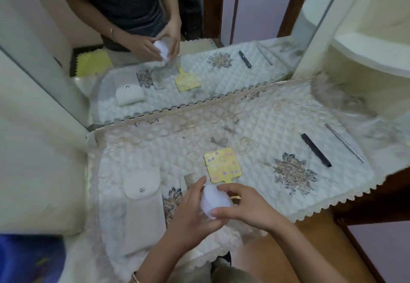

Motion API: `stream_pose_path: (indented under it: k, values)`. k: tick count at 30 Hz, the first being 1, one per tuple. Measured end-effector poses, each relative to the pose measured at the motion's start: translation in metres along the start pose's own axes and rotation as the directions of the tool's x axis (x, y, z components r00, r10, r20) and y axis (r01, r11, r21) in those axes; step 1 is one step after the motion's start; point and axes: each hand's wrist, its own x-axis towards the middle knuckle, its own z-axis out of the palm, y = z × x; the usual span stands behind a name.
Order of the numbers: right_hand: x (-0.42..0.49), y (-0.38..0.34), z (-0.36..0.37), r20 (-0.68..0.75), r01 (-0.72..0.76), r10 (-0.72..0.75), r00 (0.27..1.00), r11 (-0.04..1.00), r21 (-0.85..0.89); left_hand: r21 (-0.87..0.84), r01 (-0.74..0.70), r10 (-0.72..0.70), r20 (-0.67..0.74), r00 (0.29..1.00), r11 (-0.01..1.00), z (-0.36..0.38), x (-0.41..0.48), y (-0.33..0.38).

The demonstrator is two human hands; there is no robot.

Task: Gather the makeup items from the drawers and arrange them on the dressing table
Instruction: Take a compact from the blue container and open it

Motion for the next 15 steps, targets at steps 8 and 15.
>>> stream_pose_path:
  k: [8,15]
  values:
    - [0.008,-0.008,-0.005,-0.076,0.002,0.005,0.997,0.996,0.093,-0.249,0.075,-0.07,0.027,0.997,0.966,-0.005,0.015,-0.007]
    - [0.006,-0.003,-0.01,-0.107,0.017,-0.004,0.994,0.992,0.123,-0.283,0.066,-0.039,0.098,0.994,0.957,-0.008,0.026,-0.009]
